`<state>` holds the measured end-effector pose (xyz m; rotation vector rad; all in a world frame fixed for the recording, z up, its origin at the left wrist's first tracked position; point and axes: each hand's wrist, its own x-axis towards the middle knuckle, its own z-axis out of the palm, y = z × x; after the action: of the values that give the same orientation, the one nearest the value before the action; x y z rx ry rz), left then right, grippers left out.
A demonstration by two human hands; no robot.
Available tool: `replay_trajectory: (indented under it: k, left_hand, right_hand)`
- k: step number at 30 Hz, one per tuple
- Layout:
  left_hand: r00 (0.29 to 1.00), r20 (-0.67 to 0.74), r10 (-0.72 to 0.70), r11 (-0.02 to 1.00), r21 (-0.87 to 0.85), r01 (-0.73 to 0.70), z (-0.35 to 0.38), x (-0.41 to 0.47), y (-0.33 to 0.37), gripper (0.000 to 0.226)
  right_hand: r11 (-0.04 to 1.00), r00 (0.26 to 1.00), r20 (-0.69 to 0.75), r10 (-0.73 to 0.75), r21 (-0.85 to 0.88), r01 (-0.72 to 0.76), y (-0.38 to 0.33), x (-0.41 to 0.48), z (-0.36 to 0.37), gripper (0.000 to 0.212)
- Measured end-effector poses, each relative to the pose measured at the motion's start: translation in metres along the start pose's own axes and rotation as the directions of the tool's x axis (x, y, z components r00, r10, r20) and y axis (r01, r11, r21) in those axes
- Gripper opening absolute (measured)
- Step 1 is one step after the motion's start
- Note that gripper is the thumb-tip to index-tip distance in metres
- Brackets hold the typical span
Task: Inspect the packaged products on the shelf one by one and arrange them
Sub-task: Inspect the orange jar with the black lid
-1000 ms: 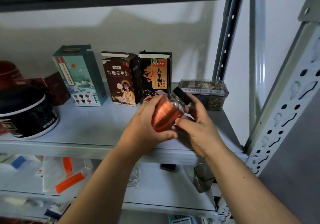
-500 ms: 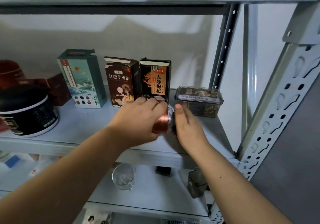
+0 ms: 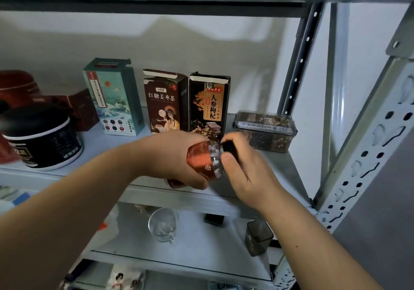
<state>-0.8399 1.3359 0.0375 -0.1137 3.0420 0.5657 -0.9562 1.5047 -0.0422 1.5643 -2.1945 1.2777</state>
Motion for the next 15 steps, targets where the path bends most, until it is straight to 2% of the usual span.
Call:
replay_trajectory:
  k: [1, 2, 3, 5, 6, 7, 8, 10, 12, 13, 15]
  left_hand:
    - [1.000, 0.007, -0.002, 1.000, -0.021, 0.002, -0.002, -0.001, 0.000, 0.044]
    - [1.000, -0.022, -0.005, 0.999, 0.038, 0.006, 0.000, -0.002, 0.000, 0.045]
    - [0.996, -0.086, 0.010, 0.985, 0.174, 0.005, 0.004, -0.001, -0.002, 0.049]
    - [0.964, -0.233, 0.128, 0.847, 0.531, 0.016, 0.016, 0.002, -0.005, 0.065]
    - [0.937, -0.281, 0.210, 0.781, 0.624, 0.012, 0.021, 0.003, -0.004, 0.072]
    - [0.920, -0.300, 0.254, 0.761, 0.648, 0.001, 0.023, 0.005, -0.001, 0.073]
    - [0.929, -0.283, 0.238, 0.790, 0.613, -0.016, 0.021, 0.004, 0.002, 0.070]
    - [0.982, -0.161, 0.095, 0.947, 0.319, -0.039, 0.014, -0.001, 0.007, 0.058]
    - [1.000, -0.001, -0.008, 1.000, 0.009, 0.008, 0.007, -0.003, 0.007, 0.052]
    - [1.000, 0.015, -0.015, 1.000, -0.009, 0.015, 0.005, -0.003, 0.005, 0.052]
    - [0.996, -0.092, -0.010, 0.977, 0.210, 0.029, 0.009, -0.002, 0.004, 0.057]
  right_hand:
    - [0.998, 0.999, 0.011, -0.039, 0.053, 0.038, 0.005, -0.002, 0.001, 0.036]
    - [0.990, 1.000, 0.031, -0.001, 0.138, -0.004, 0.005, -0.002, 0.001, 0.038]
    - [0.969, 0.995, 0.055, 0.086, 0.226, -0.097, 0.001, 0.000, 0.000, 0.040]
    - [0.862, 0.930, 0.147, 0.337, 0.350, -0.368, -0.008, 0.006, 0.001, 0.044]
    - [0.803, 0.884, 0.160, 0.439, 0.373, -0.465, -0.010, 0.009, 0.001, 0.044]
    - [0.793, 0.869, 0.129, 0.478, 0.362, -0.491, -0.009, 0.010, 0.002, 0.040]
    - [0.843, 0.894, 0.047, 0.446, 0.313, -0.437, -0.010, 0.010, 0.004, 0.036]
    - [0.977, 0.973, -0.120, 0.199, 0.106, -0.187, -0.008, 0.003, 0.005, 0.031]
    - [1.000, 0.995, -0.098, -0.010, -0.024, 0.008, -0.001, -0.004, 0.004, 0.030]
    - [1.000, 0.996, -0.082, -0.028, -0.011, 0.027, 0.002, -0.005, 0.004, 0.029]
    - [0.982, 0.991, -0.030, 0.130, 0.140, -0.125, -0.004, -0.001, 0.002, 0.037]
